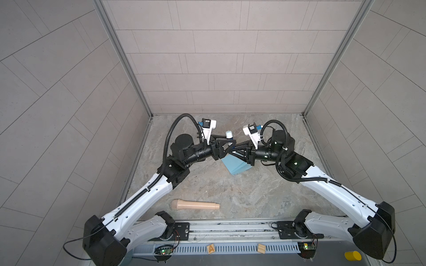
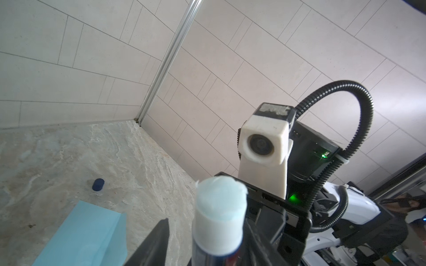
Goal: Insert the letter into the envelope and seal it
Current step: 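Hold the glue stick with the left gripper while the right gripper opens and draws back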
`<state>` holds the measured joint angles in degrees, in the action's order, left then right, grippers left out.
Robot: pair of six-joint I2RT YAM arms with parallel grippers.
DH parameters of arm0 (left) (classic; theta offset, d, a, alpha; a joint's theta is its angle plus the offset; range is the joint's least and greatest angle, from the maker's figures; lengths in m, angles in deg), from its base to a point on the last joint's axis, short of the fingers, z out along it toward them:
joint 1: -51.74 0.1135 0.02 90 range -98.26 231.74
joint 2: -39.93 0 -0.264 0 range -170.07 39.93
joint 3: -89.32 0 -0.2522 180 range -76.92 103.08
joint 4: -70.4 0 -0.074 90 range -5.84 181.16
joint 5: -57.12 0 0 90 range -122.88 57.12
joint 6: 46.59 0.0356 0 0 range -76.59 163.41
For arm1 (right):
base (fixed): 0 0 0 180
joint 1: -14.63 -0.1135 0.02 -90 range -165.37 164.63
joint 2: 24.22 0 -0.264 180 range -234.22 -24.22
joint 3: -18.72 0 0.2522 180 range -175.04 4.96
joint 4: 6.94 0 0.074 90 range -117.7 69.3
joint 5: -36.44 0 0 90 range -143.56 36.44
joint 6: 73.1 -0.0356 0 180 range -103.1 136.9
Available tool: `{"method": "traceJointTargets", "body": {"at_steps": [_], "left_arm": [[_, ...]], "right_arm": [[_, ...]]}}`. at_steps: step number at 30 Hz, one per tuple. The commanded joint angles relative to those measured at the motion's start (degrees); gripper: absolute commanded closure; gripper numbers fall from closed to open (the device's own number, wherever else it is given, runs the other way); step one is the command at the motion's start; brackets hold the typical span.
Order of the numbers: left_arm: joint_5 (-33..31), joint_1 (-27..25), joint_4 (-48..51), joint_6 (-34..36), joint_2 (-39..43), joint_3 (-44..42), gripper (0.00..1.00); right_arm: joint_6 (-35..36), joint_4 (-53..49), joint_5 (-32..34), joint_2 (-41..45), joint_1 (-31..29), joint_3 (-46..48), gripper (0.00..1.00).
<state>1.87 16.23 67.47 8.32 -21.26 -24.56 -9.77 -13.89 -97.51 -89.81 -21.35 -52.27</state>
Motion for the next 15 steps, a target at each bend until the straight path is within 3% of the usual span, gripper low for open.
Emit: {"method": "traceJointTargets", "body": {"at_steps": [1,15], "left_arm": [[0.6,0.0,-6.0,-1.5,0.4,-1.2,0.42],[0.2,0.0,-12.1,-4.1,-0.6,-2.4,0.47]], "right_arm": [[-2.1,5.0,1.0,1.6,-0.2,0.3,1.0],[-3.2,5.6,-0.6,0.6,-0.6,0.5,1.0]]}}
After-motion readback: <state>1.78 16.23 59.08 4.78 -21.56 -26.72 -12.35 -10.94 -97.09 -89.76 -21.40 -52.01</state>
